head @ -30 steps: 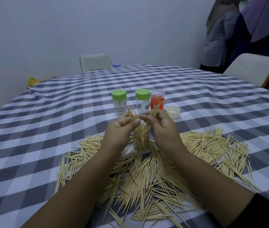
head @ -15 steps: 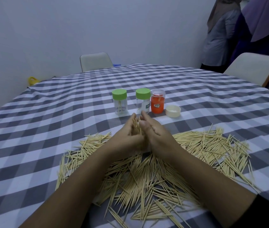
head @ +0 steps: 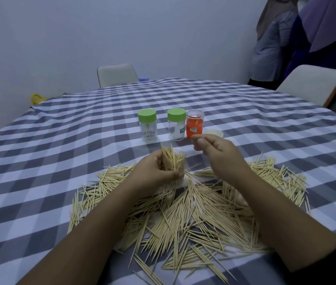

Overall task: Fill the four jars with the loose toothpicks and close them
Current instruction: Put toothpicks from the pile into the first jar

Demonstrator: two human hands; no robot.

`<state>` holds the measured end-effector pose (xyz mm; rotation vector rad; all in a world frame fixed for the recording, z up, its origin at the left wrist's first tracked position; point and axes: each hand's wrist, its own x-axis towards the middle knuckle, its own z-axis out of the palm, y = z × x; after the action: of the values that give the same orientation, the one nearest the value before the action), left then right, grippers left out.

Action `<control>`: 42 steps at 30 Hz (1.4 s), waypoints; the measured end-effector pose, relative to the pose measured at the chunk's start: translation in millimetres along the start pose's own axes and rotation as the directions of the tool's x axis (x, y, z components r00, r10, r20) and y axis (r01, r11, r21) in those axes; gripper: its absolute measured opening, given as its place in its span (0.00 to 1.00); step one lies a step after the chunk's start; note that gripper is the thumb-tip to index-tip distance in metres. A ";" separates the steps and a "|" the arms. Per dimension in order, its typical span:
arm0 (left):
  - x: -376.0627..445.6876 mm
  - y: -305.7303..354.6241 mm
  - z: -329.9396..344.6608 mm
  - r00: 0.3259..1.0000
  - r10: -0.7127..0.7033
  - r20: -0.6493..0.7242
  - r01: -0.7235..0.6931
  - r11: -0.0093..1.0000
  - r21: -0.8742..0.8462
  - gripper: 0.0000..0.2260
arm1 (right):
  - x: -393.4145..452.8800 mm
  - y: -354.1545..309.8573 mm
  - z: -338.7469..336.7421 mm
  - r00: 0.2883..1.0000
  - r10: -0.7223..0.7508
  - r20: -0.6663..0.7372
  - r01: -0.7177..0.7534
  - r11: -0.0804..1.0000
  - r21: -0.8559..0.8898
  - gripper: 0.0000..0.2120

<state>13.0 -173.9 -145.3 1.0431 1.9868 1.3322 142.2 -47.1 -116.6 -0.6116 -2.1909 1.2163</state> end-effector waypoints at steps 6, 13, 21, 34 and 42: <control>-0.8 -1.8 1.4 1.000 0.014 -0.010 -0.014 0.996 0.090 0.21 | -0.7 11.2 -22.6 0.891 0.298 0.342 0.056 0.676 -0.735 0.23; -3.6 0.5 3.3 1.000 0.026 -0.013 -0.024 0.994 0.109 0.21 | -5.5 11.4 -16.8 0.887 0.282 0.366 0.187 0.505 -0.843 0.23; -4.5 0.4 2.9 1.000 0.022 -0.013 -0.021 0.997 0.069 0.19 | 8.2 25.7 -7.9 0.944 0.185 0.272 0.173 0.423 -0.889 0.15; -2.3 -1.9 1.3 1.000 0.021 -0.007 -0.020 0.997 0.072 0.19 | 4.9 15.2 -11.8 1.000 0.002 0.029 0.008 0.942 -0.335 0.06; 0.0 -4.5 0.7 0.999 0.035 -0.010 -0.034 0.995 0.099 0.20 | 7.9 6.8 -4.8 0.995 0.084 -0.046 -0.064 0.942 0.329 0.08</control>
<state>12.1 -174.5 -149.7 1.1216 2.0701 1.2716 140.3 -36.0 -118.5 -0.5849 -1.8726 1.5396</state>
